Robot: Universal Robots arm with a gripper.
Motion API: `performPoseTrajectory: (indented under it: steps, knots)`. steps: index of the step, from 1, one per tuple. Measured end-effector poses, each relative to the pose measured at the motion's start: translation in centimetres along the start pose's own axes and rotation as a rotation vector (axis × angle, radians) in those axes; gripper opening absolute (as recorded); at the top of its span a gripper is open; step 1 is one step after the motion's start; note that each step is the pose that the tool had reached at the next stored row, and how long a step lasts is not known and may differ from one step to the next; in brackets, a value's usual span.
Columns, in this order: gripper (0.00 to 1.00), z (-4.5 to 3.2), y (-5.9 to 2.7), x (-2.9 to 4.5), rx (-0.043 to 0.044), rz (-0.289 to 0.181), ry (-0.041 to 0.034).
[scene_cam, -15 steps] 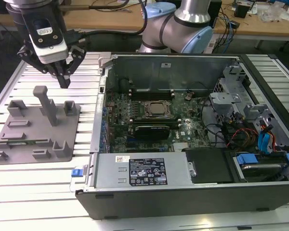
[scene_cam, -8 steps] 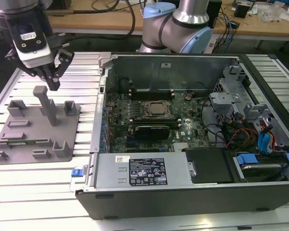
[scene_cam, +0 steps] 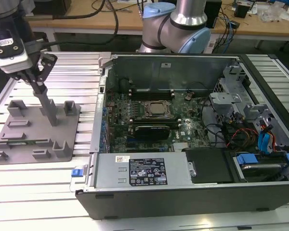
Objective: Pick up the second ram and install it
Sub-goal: 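Reach for the second ram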
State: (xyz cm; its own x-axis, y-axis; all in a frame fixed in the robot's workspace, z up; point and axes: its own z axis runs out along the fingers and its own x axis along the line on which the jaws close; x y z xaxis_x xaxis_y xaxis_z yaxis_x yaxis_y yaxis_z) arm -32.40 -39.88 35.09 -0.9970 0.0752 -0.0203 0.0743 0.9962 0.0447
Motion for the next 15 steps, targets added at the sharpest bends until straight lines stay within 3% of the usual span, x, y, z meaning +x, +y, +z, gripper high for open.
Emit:
performPoseTrajectory:
  steps: [2, 6, 9, 15]
  knots:
    - [0.08, 0.14, -0.05, 0.59, -0.0001, 0.000, -0.0001]
    - [0.08, 0.68, -0.55, 2.45, 0.0000, 0.000, 0.0000]
    - [0.08, 0.94, -0.85, 3.17, -0.0001, 0.000, 0.0000]
    - [0.08, 1.23, -1.55, 3.86, -0.0001, 0.000, 0.0006]
